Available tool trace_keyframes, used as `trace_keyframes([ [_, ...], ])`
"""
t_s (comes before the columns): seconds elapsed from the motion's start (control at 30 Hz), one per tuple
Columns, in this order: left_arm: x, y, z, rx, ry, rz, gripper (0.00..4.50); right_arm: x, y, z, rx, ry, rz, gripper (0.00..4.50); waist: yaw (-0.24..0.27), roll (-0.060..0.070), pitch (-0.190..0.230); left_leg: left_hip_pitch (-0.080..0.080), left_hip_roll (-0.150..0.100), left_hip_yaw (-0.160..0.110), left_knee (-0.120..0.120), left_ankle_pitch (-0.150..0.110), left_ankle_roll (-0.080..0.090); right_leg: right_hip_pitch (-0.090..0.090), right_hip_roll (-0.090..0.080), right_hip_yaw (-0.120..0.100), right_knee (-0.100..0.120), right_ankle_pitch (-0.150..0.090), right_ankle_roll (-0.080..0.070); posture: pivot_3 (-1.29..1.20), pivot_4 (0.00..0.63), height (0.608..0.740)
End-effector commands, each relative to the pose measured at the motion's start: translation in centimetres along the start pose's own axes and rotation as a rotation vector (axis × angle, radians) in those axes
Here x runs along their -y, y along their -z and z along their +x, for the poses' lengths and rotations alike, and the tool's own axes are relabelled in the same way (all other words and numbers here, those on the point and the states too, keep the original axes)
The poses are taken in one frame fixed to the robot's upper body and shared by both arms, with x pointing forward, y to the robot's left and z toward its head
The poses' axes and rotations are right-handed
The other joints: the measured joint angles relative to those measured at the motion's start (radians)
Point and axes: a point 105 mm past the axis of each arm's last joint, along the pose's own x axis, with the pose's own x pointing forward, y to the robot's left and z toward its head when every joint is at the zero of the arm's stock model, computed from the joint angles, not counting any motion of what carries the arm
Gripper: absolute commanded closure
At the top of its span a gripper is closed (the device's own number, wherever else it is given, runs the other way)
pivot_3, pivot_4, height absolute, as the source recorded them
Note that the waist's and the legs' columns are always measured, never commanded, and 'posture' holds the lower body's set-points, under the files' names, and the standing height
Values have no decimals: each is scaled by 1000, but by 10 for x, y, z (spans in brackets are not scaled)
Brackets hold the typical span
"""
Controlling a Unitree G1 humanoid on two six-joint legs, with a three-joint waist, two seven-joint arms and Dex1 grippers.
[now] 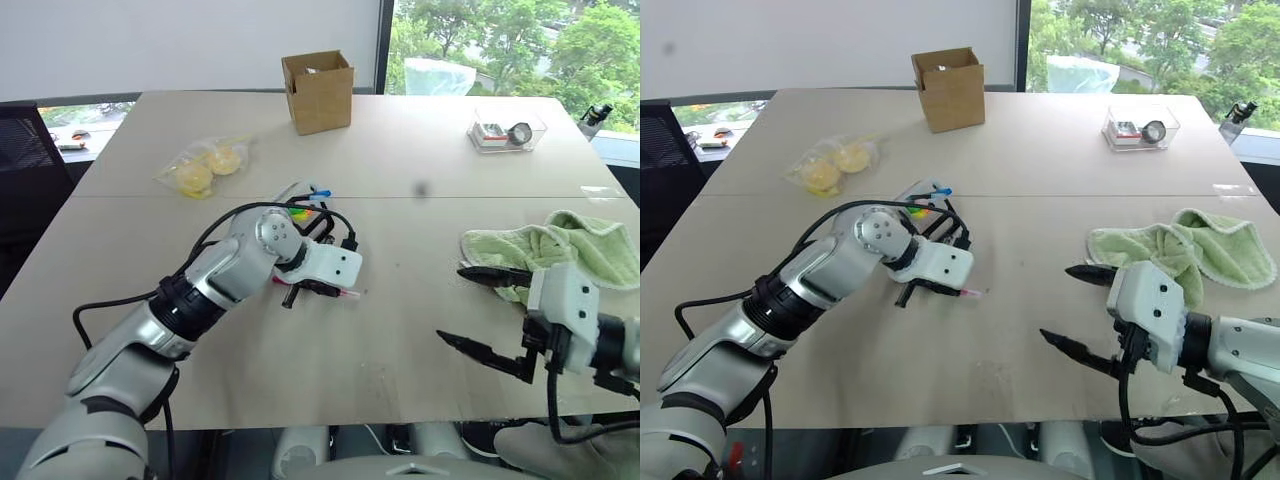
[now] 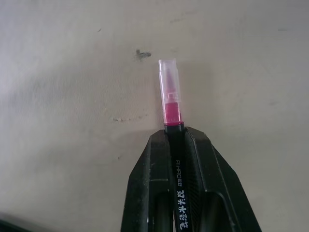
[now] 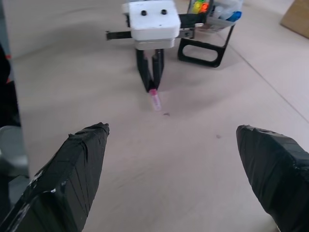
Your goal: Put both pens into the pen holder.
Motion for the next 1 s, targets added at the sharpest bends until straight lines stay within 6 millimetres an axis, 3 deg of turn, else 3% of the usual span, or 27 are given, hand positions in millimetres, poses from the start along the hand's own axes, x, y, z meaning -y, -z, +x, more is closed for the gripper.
trace_keyframes([
  [0.03,-5,-22,-10,149,-57,-136,4468,4,-14,-1,73,30,-23,0,0,0,0,0,0,0,0,0,0,0,0,0,0,0,0,0,150,740],
  [0.17,-27,-63,-41,494,-215,-290,4468,6,-25,-6,142,57,-4,0,6,-1,1,-3,0,-3,0,0,0,0,0,-2,0,1,3,0,150,740],
  [0.3,-46,-99,-98,923,-510,-297,4468,10,-26,-14,163,85,53,0,-2,-2,2,-4,-1,-5,2,0,0,0,0,1,-1,1,5,0,150,740],
  [0.43,-49,-116,-144,1197,-760,-224,4468,14,-27,-19,193,85,89,0,-6,-3,2,-2,-4,-8,2,0,0,0,1,2,0,2,5,0,150,740],
  [0.5,-47,-115,-158,1221,-874,-150,4468,16,-28,-20,194,81,91,0,-5,-3,2,-1,-4,-9,2,-1,0,1,1,2,1,2,5,0,150,740],
  [0.63,-29,-102,-161,1139,-1020,82,4468,20,-28,-18,195,73,91,0,-14,-2,1,1,-5,-8,2,-1,1,1,1,4,2,3,4,0,150,740],
  [0.73,-18,-85,-152,1075,-1088,191,4468,21,-27,-14,197,55,92,0,-19,-2,2,0,-5,-8,2,-1,1,2,1,4,2,4,1,0,150,740],
  [1.0,-35,-62,-131,845,-1235,341,4468,22,-31,-11,220,22,77,0,3,-2,2,-1,-6,-8,2,-2,3,1,0,3,1,4,1,0,150,740],
])
